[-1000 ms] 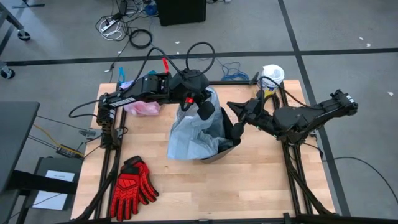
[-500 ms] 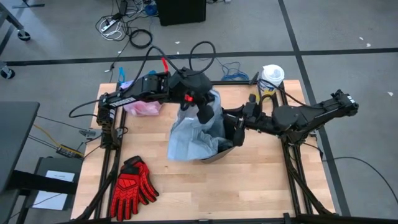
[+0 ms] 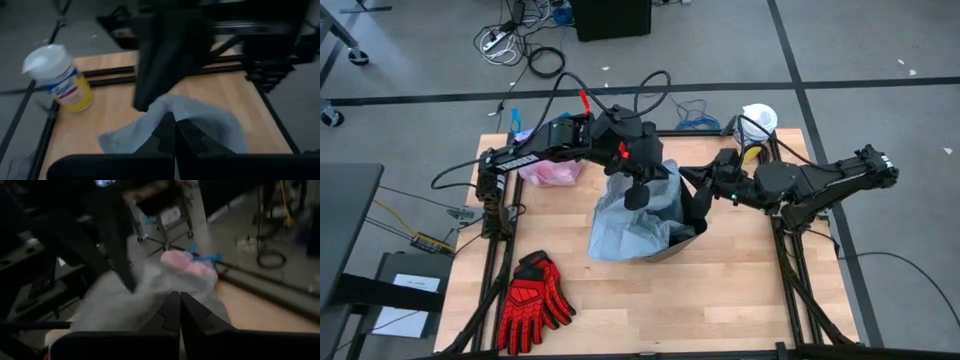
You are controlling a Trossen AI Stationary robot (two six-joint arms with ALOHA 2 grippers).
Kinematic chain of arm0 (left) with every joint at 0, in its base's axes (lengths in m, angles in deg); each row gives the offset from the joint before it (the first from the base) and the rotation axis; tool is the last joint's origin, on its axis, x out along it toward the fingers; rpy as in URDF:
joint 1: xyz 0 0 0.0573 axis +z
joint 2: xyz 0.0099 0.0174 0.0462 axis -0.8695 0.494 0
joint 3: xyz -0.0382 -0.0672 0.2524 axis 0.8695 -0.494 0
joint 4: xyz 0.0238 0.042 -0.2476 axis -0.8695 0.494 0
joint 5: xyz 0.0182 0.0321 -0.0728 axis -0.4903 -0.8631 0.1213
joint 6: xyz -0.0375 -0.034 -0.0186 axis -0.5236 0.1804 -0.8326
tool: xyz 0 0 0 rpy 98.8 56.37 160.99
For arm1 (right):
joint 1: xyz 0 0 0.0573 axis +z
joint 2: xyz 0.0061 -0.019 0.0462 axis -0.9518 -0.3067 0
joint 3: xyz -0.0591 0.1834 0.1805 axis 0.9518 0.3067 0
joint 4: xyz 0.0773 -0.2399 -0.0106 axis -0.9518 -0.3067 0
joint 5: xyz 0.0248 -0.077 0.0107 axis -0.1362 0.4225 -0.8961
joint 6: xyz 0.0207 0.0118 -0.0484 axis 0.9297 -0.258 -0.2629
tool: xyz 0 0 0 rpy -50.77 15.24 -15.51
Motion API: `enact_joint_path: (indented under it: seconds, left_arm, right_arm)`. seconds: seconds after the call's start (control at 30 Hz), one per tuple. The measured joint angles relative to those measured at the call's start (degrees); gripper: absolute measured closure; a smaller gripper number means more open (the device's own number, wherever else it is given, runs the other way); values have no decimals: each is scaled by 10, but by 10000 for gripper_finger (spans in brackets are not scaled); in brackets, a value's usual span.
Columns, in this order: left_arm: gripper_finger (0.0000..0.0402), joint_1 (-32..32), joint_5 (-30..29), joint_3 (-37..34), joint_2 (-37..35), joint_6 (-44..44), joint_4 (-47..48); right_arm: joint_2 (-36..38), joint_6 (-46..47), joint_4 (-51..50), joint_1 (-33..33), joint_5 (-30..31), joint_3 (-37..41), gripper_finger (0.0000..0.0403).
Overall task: Place trash/remove bag and relplace
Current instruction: Put the gray trash bag into the trash bin
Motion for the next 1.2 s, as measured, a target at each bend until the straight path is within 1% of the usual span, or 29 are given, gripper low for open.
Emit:
enact_joint_path:
  seconds: [0.2, 0.27, 0.43, 0.53, 0.67, 0.83, 0.97, 1.07, 1.2]
  left_arm:
    - [400, 23, 37, 0, 0, 20, -14]
    - [399, 33, 60, 0, 0, 37, -12]
    - [399, 54, 117, -41, 0, 47, -36]
    - [399, 62, 145, -80, 1, 42, -79]
    - [399, 64, 147, -106, 1, 32, -93]
    - [399, 64, 133, -110, 1, 32, -106]
    - [399, 64, 129, -110, 1, 30, -114]
    - [400, 64, 124, -110, 1, 17, -121]
    - [399, 64, 120, -110, 1, -4, -132]
  right_arm:
    - [29, 148, -119, 29, -1, 0, 402]
    - [40, 184, -148, 40, -1, 0, 402]
    - [57, 227, -166, 60, -4, 0, 403]
    - [60, 241, -168, 65, -5, 0, 403]
    - [60, 260, -191, 67, 7, 0, 403]
    - [59, 288, -248, 67, 30, 0, 400]
    - [55, 283, -256, 67, 33, 0, 379]
    - [51, 272, -254, 67, 33, 0, 351]
    - [35, 244, -247, 62, 34, 0, 303]
